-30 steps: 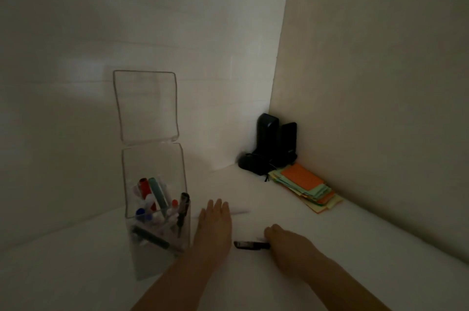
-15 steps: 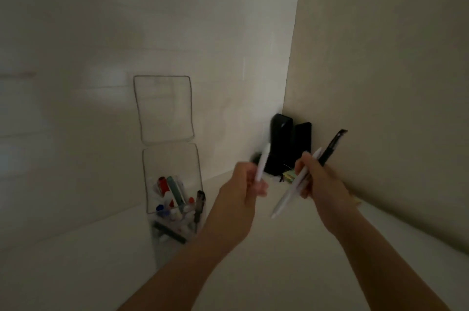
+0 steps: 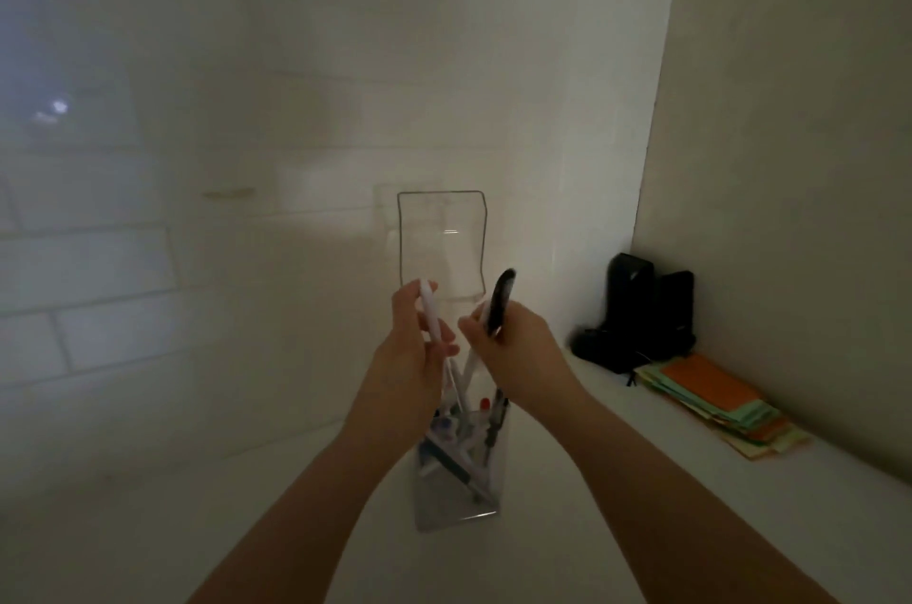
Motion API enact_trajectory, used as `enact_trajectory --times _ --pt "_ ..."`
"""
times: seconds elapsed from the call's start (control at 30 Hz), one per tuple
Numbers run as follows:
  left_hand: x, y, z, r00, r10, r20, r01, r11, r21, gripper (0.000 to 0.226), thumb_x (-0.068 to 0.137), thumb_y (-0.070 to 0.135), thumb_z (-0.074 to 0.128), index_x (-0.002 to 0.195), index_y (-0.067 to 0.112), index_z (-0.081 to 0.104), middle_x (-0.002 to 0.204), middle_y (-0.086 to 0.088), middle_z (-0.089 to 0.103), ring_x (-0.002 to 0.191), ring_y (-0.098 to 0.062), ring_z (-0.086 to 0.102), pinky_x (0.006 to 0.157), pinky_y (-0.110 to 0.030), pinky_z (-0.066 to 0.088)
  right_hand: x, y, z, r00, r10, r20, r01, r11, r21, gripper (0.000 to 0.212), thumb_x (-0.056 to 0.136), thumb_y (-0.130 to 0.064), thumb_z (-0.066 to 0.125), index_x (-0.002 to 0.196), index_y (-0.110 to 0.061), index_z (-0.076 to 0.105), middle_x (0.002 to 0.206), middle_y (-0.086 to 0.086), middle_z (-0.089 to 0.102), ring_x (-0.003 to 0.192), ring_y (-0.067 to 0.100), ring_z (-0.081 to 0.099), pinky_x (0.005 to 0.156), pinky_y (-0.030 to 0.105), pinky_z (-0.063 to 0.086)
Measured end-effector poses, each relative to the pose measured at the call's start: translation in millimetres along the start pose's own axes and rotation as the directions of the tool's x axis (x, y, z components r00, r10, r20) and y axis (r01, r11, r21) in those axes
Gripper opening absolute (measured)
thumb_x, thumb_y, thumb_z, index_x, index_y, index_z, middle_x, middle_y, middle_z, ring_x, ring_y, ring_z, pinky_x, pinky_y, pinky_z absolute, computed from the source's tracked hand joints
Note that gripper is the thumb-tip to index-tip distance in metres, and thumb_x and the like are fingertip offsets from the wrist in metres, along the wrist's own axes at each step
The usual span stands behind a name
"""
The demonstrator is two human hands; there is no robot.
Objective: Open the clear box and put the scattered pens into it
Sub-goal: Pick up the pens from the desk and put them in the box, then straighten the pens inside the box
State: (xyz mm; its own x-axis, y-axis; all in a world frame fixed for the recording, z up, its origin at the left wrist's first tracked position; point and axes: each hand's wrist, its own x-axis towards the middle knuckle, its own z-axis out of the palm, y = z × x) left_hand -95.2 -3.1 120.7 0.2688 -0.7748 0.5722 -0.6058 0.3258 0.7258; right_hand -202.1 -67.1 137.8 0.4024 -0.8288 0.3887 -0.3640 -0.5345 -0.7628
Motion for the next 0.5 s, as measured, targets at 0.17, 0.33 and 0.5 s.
enact_trajectory --times 0.17,0.33,0.5 --pt "-3 -8 3 0.989 0.12 0.083 -0.132 0.98 0.152 0.069 0.092 0.009 0.041 0.12 0.061 0.003 0.103 0.003 0.046 0.068 -0.009 0.06 0.047 -0.007 0.05 -2 9 1 1.0 -0.012 0.027 0.014 0.993 -0.115 0.023 0.08 -0.024 0.068 0.094 -0.017 0.051 0.076 -0.002 0.057 0.073 0.017 0.06 0.07 0.026 0.051" --pt "-3 -16 10 0.996 0.03 0.09 -0.046 0.981 0.19 0.035 0.093 0.023 0.036 0.128 0.024 0.036 0.107 -0.006 0.053 0.066 -0.007 0.055 0.042 -0.013 0.043 -2 10 -5 0.991 -0.094 -0.091 0.09 0.995 -0.042 0.033 0.074 -0.021 0.074 0.09 -0.021 0.046 0.066 -0.009 0.049 0.058 0.005 0.052 0.057 0.013 0.043" --pt "-6 -11 5 0.991 -0.001 0.137 -0.057 0.904 0.423 0.023 0.091 0.012 0.046 0.113 0.016 0.051 0.104 -0.004 0.06 0.08 -0.011 0.055 0.065 -0.013 0.042 2 12 -3 1.0 0.005 0.007 -0.003 0.977 -0.213 0.038 0.066 -0.033 0.079 0.082 -0.017 0.048 0.07 -0.004 0.054 0.06 0.009 0.052 0.057 0.02 0.045"
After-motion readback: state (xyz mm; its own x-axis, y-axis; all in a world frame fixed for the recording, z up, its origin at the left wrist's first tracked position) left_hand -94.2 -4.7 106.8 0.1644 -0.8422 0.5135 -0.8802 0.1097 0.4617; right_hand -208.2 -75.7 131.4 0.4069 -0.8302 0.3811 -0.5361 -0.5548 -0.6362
